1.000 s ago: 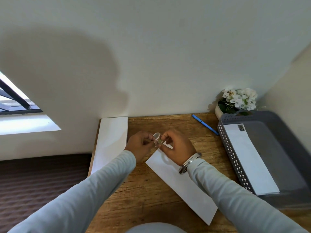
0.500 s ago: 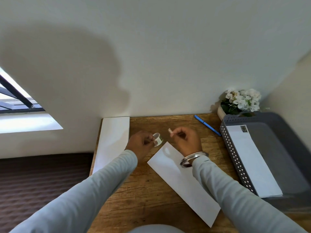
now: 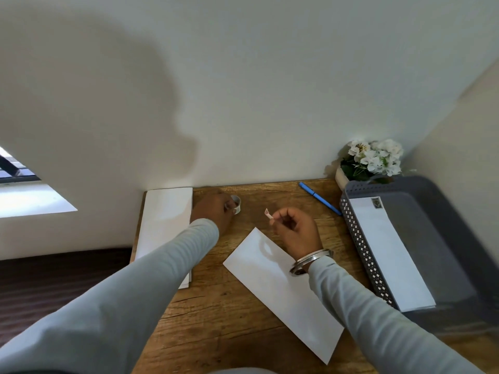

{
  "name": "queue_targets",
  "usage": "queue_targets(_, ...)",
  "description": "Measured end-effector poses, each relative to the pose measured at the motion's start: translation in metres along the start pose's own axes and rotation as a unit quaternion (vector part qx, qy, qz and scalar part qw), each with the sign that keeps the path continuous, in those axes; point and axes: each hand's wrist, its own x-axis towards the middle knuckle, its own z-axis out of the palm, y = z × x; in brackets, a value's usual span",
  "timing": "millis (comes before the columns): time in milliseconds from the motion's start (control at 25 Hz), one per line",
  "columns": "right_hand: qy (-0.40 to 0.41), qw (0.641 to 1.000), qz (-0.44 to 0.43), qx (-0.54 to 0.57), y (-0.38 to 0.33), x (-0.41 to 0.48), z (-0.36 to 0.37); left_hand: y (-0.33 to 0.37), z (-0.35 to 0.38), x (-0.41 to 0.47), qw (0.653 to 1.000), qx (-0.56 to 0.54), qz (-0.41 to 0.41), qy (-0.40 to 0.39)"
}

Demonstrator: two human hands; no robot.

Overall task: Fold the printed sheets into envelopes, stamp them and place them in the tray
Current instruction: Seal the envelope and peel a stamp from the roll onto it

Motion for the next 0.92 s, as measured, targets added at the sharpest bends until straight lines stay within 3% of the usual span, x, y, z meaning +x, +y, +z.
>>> queue_targets(280,-0.016,1.0,-0.008,0.0,0.001,-0.003,-0.001,0.001,-0.004,0.002,1.0,0.005,0.004,-0.002)
queue_targets(440,-0.006,1.0,-0.014,-0.012,-0.001,-0.008,-0.002,0.007,-0.009,-0.027,0.99,-0.123,-0.019,0.059)
queue_targets(600,0.006,0.997,-0.061,-0.043,-0.002,-0.02,0.003,0.022,-0.006,-0.076,0.929,-0.362,-0.07,-0.008)
queue_targets(760,-0.004,0.99,-0.121,-0.069,-0.01,-0.034,0.011,0.036,-0.009,-0.099,0.841,-0.507,-0.17,-0.08)
queue_targets(920,-0.032,0.987,-0.136,-0.078,-0.015,-0.044,0.011,0.039,-0.011,-0.105,0.839,-0.518,-0.16,-0.055)
